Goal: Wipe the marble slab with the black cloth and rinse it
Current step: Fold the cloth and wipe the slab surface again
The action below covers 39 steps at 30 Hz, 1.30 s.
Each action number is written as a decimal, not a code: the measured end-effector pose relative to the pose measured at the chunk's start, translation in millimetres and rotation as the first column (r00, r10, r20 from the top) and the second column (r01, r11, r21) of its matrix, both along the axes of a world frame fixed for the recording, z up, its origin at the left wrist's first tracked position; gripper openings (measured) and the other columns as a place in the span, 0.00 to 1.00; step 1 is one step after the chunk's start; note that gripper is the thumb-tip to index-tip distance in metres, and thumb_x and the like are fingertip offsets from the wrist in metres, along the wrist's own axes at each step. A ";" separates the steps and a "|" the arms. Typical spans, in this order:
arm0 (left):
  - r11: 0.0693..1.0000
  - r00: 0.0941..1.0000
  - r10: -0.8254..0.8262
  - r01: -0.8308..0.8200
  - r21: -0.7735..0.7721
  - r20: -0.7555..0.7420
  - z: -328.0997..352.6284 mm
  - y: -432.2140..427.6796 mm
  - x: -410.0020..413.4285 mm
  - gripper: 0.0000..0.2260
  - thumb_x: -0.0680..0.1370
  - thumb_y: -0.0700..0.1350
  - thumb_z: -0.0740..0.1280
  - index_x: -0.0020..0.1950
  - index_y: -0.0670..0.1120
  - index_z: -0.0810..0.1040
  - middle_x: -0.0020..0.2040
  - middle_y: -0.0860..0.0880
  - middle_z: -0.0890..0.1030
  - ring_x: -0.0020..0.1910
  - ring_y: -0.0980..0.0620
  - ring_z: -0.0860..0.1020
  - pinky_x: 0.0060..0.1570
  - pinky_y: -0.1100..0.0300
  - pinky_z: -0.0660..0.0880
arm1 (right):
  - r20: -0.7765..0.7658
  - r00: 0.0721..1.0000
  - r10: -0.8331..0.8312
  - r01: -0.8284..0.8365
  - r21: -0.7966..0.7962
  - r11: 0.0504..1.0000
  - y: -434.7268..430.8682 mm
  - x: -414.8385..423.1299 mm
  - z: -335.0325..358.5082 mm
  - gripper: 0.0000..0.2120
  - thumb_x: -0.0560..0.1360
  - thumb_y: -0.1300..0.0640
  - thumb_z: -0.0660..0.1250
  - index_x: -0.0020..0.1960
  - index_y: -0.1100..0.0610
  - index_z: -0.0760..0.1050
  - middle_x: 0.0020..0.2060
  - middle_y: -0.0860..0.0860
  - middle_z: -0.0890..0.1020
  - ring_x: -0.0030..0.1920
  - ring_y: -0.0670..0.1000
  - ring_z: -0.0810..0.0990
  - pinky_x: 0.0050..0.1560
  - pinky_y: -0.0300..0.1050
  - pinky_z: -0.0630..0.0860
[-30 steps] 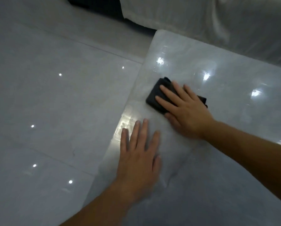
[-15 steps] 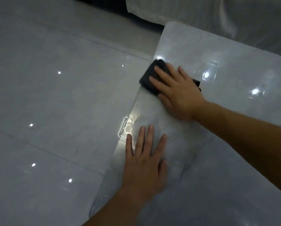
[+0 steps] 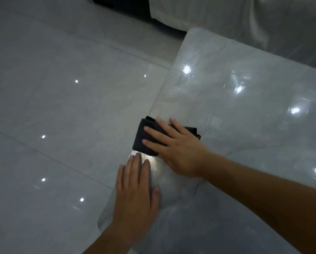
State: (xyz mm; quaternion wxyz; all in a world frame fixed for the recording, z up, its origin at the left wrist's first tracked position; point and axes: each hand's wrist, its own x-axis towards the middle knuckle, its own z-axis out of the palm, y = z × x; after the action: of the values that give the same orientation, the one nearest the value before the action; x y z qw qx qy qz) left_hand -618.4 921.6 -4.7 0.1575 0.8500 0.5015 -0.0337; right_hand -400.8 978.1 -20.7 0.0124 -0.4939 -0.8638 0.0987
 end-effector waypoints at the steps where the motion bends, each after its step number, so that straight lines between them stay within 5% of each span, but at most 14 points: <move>1: 1.000 1.000 -0.014 0.014 -0.006 -0.025 -0.8 -5.1 -4.1 0.30 0.77 0.54 0.60 0.76 0.40 0.66 0.80 0.39 0.59 0.79 0.41 0.58 0.75 0.38 0.57 | 0.025 0.999 0.047 -0.046 -0.027 0.999 1.9 8.0 1.1 0.27 0.81 0.46 0.57 0.79 0.46 0.62 0.80 0.52 0.60 0.80 0.63 0.53 0.78 0.65 0.52; 4: 1.000 0.999 -0.030 0.030 -0.004 -0.017 -1.0 -5.1 -0.8 0.29 0.77 0.52 0.60 0.76 0.40 0.67 0.80 0.39 0.60 0.80 0.40 0.57 0.75 0.37 0.57 | 0.053 0.985 -0.165 0.164 0.029 0.986 43.3 51.4 2.6 0.26 0.82 0.46 0.51 0.79 0.47 0.61 0.80 0.53 0.60 0.80 0.63 0.55 0.77 0.65 0.53; 8: 0.998 0.998 -0.060 0.060 0.016 -0.033 -1.0 15.6 28.6 0.30 0.80 0.54 0.56 0.81 0.45 0.59 0.82 0.41 0.53 0.81 0.43 0.48 0.78 0.40 0.50 | 0.041 0.796 -0.604 0.606 -0.056 0.794 84.4 84.3 9.2 0.26 0.84 0.45 0.47 0.82 0.46 0.50 0.82 0.54 0.49 0.81 0.62 0.44 0.79 0.65 0.44; 12: 0.996 0.994 -0.085 0.084 -0.014 -0.065 -7.5 30.8 48.0 0.30 0.81 0.56 0.55 0.81 0.46 0.57 0.82 0.41 0.50 0.82 0.42 0.45 0.78 0.39 0.49 | 0.025 0.967 -0.254 0.253 0.040 0.967 15.0 60.3 3.9 0.28 0.79 0.47 0.56 0.79 0.48 0.62 0.80 0.56 0.60 0.79 0.66 0.56 0.75 0.70 0.55; 16: 0.996 0.992 -0.093 0.093 0.003 -0.086 -10.6 29.8 47.4 0.30 0.80 0.56 0.55 0.80 0.45 0.60 0.82 0.41 0.51 0.81 0.41 0.48 0.77 0.38 0.52 | 0.083 0.994 0.070 -0.065 -0.063 0.996 -0.2 94.8 9.7 0.27 0.81 0.45 0.57 0.79 0.44 0.59 0.80 0.52 0.59 0.80 0.62 0.52 0.78 0.66 0.53; 18: 0.995 0.992 -0.097 0.098 0.014 -0.080 -12.9 30.0 48.3 0.30 0.80 0.56 0.56 0.80 0.45 0.61 0.82 0.41 0.52 0.81 0.41 0.49 0.76 0.37 0.53 | 0.079 0.984 -0.160 0.160 0.009 0.987 48.0 124.8 7.9 0.26 0.82 0.44 0.51 0.80 0.44 0.57 0.81 0.53 0.58 0.81 0.62 0.52 0.78 0.67 0.51; 20: 0.996 0.993 -0.087 0.090 0.027 -0.080 -12.9 29.2 48.9 0.31 0.79 0.56 0.55 0.81 0.46 0.59 0.82 0.41 0.53 0.81 0.41 0.49 0.76 0.37 0.53 | 0.033 0.831 -0.555 0.556 -0.040 0.830 102.9 152.5 11.4 0.26 0.84 0.43 0.48 0.81 0.44 0.53 0.82 0.53 0.52 0.81 0.62 0.48 0.78 0.66 0.47; 22: 0.996 0.994 -0.084 0.086 0.025 -0.072 -14.2 29.6 49.7 0.31 0.80 0.56 0.54 0.81 0.46 0.58 0.82 0.41 0.52 0.81 0.41 0.48 0.77 0.38 0.52 | 0.034 0.698 -0.715 0.715 -0.068 0.696 129.2 155.3 12.4 0.26 0.84 0.43 0.47 0.82 0.45 0.51 0.82 0.54 0.48 0.81 0.63 0.44 0.78 0.66 0.43; 27: 0.996 0.995 -0.089 0.089 -0.009 -0.043 -9.8 29.2 47.4 0.31 0.81 0.58 0.54 0.82 0.47 0.56 0.83 0.42 0.49 0.82 0.43 0.46 0.77 0.40 0.48 | 0.019 0.940 -0.342 0.341 0.023 0.940 23.5 94.1 4.7 0.26 0.83 0.42 0.49 0.80 0.45 0.57 0.81 0.53 0.56 0.81 0.63 0.49 0.78 0.66 0.48; 30: 0.994 0.994 -0.108 0.107 -0.035 -0.028 -6.7 32.5 44.6 0.32 0.81 0.60 0.53 0.82 0.47 0.54 0.83 0.42 0.46 0.81 0.44 0.43 0.77 0.41 0.44 | 0.087 0.992 -0.091 0.097 -0.071 0.993 -48.0 117.1 7.1 0.26 0.83 0.43 0.51 0.80 0.44 0.57 0.81 0.50 0.55 0.81 0.60 0.48 0.79 0.64 0.48; 33: 0.987 0.987 -0.160 0.159 -0.031 -0.013 -1.2 18.1 45.5 0.31 0.81 0.59 0.55 0.81 0.47 0.59 0.82 0.41 0.49 0.82 0.42 0.45 0.77 0.40 0.46 | 0.080 0.926 -0.369 0.371 -0.011 0.928 -40.9 170.7 7.4 0.26 0.82 0.42 0.49 0.80 0.44 0.55 0.81 0.53 0.57 0.81 0.62 0.52 0.77 0.67 0.52; 36: 0.975 0.975 -0.221 0.220 -0.038 -0.034 2.1 -12.1 53.3 0.30 0.79 0.57 0.58 0.80 0.47 0.62 0.82 0.41 0.52 0.81 0.42 0.47 0.77 0.39 0.48 | 0.048 0.682 -0.730 0.732 -0.049 0.680 -14.8 163.1 8.8 0.28 0.82 0.42 0.47 0.81 0.47 0.54 0.82 0.55 0.54 0.81 0.64 0.49 0.78 0.67 0.48; 37: 0.976 0.976 -0.214 0.212 -0.046 -0.038 2.0 -22.0 55.7 0.30 0.79 0.56 0.59 0.79 0.47 0.63 0.82 0.41 0.53 0.81 0.42 0.49 0.77 0.38 0.49 | 0.045 0.677 -0.735 0.736 -0.031 0.676 -21.2 143.4 7.5 0.28 0.82 0.44 0.51 0.81 0.49 0.56 0.81 0.57 0.55 0.80 0.65 0.50 0.77 0.68 0.50; 39: 0.984 0.984 -0.169 0.166 -0.063 -0.057 5.0 -37.8 58.6 0.30 0.77 0.56 0.59 0.78 0.46 0.64 0.82 0.41 0.54 0.81 0.42 0.50 0.76 0.38 0.51 | 0.014 0.842 -0.540 0.540 0.023 0.842 -64.1 97.6 3.4 0.28 0.80 0.48 0.59 0.79 0.50 0.61 0.80 0.58 0.60 0.79 0.67 0.56 0.74 0.70 0.57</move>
State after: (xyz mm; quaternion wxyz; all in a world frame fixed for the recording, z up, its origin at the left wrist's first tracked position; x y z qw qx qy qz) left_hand -559.8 883.8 0.2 0.1629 0.8828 0.4318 -0.0878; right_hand -303.3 914.0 -17.2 0.0355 -0.7178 -0.6909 0.0784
